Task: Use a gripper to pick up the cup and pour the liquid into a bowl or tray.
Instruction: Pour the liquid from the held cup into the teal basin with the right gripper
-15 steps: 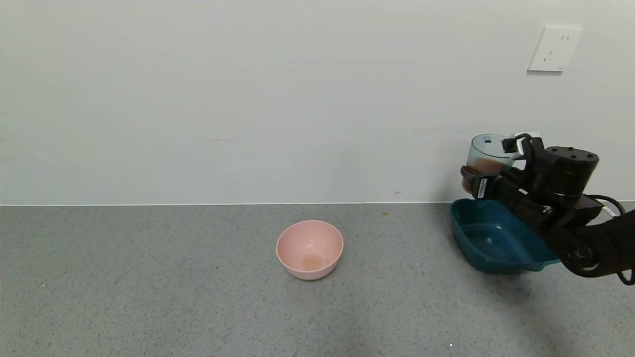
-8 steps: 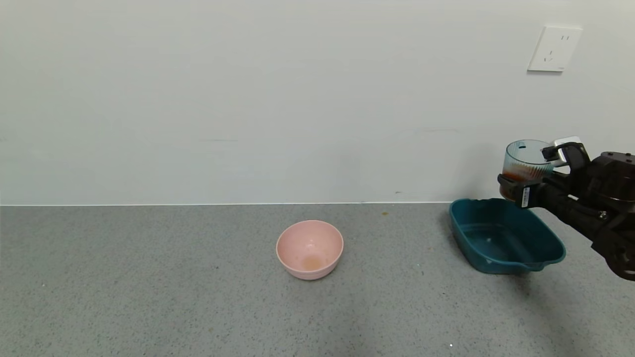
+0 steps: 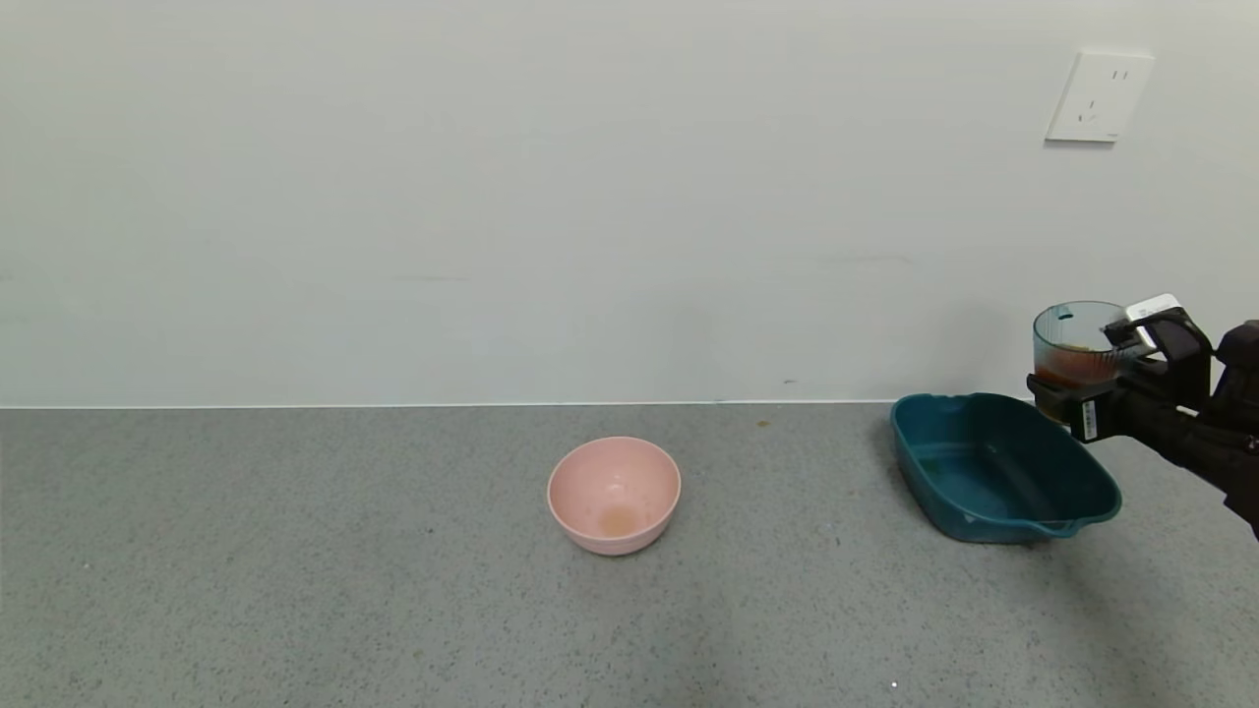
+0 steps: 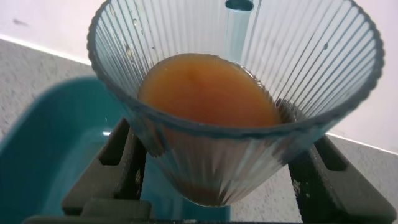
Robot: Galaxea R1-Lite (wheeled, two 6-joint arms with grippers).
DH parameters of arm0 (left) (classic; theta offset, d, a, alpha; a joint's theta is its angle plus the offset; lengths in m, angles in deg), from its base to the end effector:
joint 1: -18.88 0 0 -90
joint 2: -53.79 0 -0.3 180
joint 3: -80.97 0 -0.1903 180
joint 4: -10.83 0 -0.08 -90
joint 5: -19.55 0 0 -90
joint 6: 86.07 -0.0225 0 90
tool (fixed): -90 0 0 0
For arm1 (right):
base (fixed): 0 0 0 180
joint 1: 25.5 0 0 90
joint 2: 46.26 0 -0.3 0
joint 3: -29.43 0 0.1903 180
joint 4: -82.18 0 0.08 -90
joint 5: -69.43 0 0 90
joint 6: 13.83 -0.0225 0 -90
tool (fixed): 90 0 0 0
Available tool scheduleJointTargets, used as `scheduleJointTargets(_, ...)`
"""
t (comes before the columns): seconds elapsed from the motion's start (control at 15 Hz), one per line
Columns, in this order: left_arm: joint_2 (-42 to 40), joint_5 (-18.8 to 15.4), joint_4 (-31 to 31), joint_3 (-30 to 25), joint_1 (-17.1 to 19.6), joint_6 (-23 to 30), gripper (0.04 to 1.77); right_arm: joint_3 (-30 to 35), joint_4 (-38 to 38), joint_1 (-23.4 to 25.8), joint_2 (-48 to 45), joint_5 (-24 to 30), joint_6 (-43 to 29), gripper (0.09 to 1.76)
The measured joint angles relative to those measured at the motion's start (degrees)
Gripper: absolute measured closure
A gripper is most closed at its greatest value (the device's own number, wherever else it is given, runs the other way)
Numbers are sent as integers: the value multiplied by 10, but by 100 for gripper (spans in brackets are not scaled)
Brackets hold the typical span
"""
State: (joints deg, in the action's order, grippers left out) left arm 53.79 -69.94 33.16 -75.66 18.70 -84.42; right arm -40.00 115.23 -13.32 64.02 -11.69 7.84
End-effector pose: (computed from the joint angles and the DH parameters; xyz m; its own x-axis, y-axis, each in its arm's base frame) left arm -0.0228 0.0003 0.0773 0.9998 0.0058 0.0181 -0.0052 0.9996 -0.0290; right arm 0.3421 -0.0703 0.1431 0.9894 -0.0556 -0.1341 0.0058 0.9381 -0.3464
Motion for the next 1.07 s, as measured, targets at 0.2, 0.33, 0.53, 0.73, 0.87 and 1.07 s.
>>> scheduleJointTargets(0.2,0,0,0,0,0,0,9,1,-21,7,-3,0,22,52)
scheduleJointTargets(0.33,0,0,0,0,0,0,9,3,-31,8,-5,0,38,52)
scheduleJointTargets(0.53,0,0,0,0,0,0,9,4,-45,7,-8,0,59,52)
scheduleJointTargets(0.73,0,0,0,0,0,0,9,4,-50,7,-7,0,79,52)
scheduleJointTargets(0.87,0,0,0,0,0,0,9,5,-52,7,-7,0,91,52)
scheduleJointTargets(1.07,0,0,0,0,0,0,9,6,-54,8,-7,-1,109,52)
